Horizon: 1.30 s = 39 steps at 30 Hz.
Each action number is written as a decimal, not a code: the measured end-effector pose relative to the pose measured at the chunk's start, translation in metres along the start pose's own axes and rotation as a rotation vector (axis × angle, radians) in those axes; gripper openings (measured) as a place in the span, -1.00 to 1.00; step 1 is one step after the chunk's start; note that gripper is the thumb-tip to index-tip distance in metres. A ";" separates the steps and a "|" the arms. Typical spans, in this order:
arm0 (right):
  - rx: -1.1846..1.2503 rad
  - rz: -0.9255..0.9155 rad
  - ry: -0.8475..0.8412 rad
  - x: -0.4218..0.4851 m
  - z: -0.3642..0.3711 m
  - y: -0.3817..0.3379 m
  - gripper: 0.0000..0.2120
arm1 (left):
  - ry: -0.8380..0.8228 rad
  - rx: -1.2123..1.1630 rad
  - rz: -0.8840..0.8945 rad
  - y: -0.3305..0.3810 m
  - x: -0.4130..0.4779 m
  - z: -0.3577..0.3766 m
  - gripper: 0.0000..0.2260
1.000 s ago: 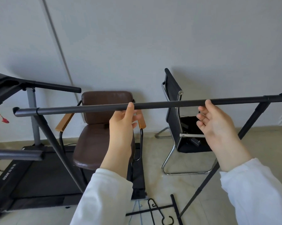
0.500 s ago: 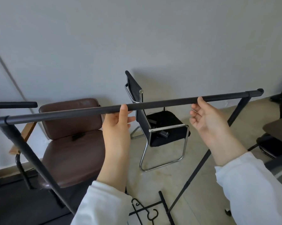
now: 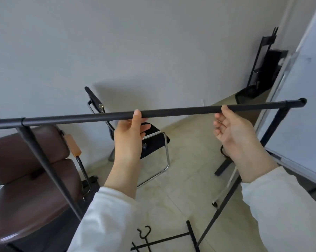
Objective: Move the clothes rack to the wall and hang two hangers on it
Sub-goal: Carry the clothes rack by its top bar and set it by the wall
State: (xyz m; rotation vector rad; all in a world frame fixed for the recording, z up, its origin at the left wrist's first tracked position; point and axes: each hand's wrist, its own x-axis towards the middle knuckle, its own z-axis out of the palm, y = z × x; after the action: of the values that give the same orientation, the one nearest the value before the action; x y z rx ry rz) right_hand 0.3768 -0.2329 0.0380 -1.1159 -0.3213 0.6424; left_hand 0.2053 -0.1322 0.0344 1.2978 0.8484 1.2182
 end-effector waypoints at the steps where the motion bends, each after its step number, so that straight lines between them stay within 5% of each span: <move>1: -0.004 -0.015 0.024 -0.005 -0.018 -0.007 -0.86 | -0.033 -0.005 -0.017 0.000 -0.009 0.014 -0.84; 17: 0.030 -0.272 0.522 -0.126 -0.288 -0.119 -0.86 | -0.558 -0.122 -0.193 -0.004 -0.196 0.225 -0.84; 39: 0.040 -0.611 1.311 -0.291 -0.509 -0.227 -0.79 | -1.413 -0.266 -0.329 0.008 -0.431 0.481 -0.85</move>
State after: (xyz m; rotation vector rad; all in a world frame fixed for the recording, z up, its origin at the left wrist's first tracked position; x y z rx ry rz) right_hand 0.4992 -0.8496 0.0518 -1.1066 0.4796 -0.6599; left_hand 0.5754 -0.6620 0.0365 1.3325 -0.1517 -0.0250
